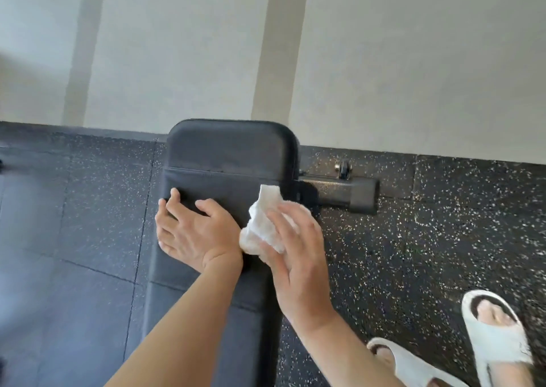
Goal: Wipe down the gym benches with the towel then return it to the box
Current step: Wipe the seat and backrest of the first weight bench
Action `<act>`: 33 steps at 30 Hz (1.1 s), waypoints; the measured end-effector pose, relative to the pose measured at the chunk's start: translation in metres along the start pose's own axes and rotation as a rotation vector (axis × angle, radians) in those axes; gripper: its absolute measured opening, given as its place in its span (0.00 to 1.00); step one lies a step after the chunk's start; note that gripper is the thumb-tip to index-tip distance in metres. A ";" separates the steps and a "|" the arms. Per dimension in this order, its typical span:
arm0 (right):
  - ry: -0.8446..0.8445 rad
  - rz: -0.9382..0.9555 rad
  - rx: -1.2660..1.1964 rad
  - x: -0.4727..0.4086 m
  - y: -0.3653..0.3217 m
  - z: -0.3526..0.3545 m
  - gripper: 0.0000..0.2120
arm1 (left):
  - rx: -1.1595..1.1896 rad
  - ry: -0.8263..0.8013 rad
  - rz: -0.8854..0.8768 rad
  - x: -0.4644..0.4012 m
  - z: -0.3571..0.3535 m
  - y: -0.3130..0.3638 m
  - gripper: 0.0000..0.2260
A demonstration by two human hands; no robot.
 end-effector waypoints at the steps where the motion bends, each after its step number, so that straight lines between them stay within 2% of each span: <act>1: 0.014 -0.060 -0.014 0.013 -0.001 0.003 0.22 | -0.006 -0.003 0.001 0.001 0.000 0.000 0.23; 4: 0.043 -0.194 -0.053 0.027 -0.001 -0.002 0.25 | -0.022 -0.002 0.006 0.000 0.000 0.001 0.22; 7: 0.098 -0.268 -0.112 -0.002 0.003 -0.017 0.26 | -0.021 0.008 -0.006 0.000 -0.001 0.001 0.22; 11: 0.191 -0.336 -0.249 -0.090 0.015 -0.033 0.20 | -0.026 0.025 -0.015 0.001 -0.002 0.001 0.21; 15: 0.146 -0.422 -0.269 -0.163 0.024 -0.048 0.12 | -0.035 0.018 -0.018 0.001 -0.002 0.003 0.22; 19: 0.166 -0.387 -0.189 -0.142 0.019 -0.041 0.10 | -0.037 0.013 -0.006 0.002 -0.001 0.005 0.22; 27: 0.190 -0.328 -0.155 -0.034 0.002 -0.022 0.24 | -0.030 0.025 -0.010 0.002 -0.002 0.003 0.22; 33: 0.187 -0.289 -0.148 -0.053 0.001 -0.029 0.26 | -0.028 0.027 -0.007 0.001 -0.002 0.002 0.23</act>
Point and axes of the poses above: each hand's wrist, its own x-axis away from the middle knuckle, its own z-axis out of the back of the hand, y = z × x, the point moved 2 cm from there along -x, towards the middle knuckle, and after that the axes turned 15 degrees about y, right-handed, at the moved point
